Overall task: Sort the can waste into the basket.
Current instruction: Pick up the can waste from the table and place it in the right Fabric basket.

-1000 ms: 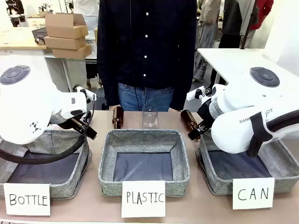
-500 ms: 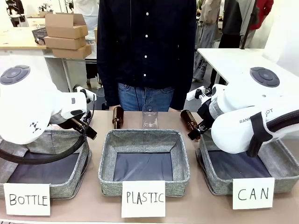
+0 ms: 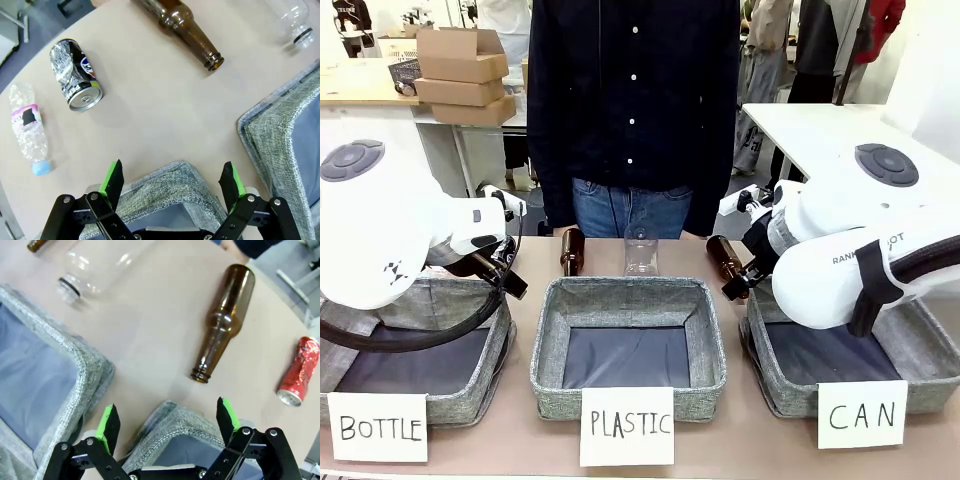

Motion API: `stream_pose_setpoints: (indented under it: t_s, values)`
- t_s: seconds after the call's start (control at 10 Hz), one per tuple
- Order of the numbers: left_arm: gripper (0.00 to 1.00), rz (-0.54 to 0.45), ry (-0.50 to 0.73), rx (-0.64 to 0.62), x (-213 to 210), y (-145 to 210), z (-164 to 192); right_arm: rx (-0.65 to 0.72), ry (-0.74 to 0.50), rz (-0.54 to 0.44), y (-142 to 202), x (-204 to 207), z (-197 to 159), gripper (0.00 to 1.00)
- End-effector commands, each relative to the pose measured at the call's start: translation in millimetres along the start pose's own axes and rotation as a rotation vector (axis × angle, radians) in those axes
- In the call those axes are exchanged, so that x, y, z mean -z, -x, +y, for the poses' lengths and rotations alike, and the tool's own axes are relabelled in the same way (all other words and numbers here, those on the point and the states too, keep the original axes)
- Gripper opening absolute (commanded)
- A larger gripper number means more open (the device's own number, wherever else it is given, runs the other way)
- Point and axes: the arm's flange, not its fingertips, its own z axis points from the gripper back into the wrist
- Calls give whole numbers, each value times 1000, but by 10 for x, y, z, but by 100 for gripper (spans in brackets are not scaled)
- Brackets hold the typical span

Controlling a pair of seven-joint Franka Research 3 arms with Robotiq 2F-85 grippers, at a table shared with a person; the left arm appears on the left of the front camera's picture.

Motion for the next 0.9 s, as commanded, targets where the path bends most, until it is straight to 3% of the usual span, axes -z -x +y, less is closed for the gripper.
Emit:
stream_pose_setpoints:
  t_s: [0.0, 0.1, 0.3, 0.4, 0.5, 0.6, 0.7, 0.8]
  values:
    - [100, -34, 9, 18, -424, -163, -138, 52, -13, 11, -102, -352, -69, 100]
    - [100, -84, 41, -4, -966, -243, -287, 105, -21, 0, -149, -812, -91, 100]
    - [100, -94, 63, 11, -1867, -4, -692, 72, -118, 28, 82, -1622, 36, 100]
    - [100, -70, 89, 42, -2000, 219, -803, 37, -151, 7, 292, -1820, 155, 100]
    - [100, -87, 90, 63, -1962, 402, -838, 50, -107, -7, 473, -1865, 288, 100]
    - [100, -103, 54, 44, -1849, -279, -705, 69, -88, 9, -65, -1578, 55, 100]
    - [100, -103, 54, 44, -1849, -279, -705, 69, -88, 9, -65, -1578, 55, 100]
    - [100, -99, 70, 67, -2216, -143, -837, 50, -102, 1, 41, -1993, 161, 100]
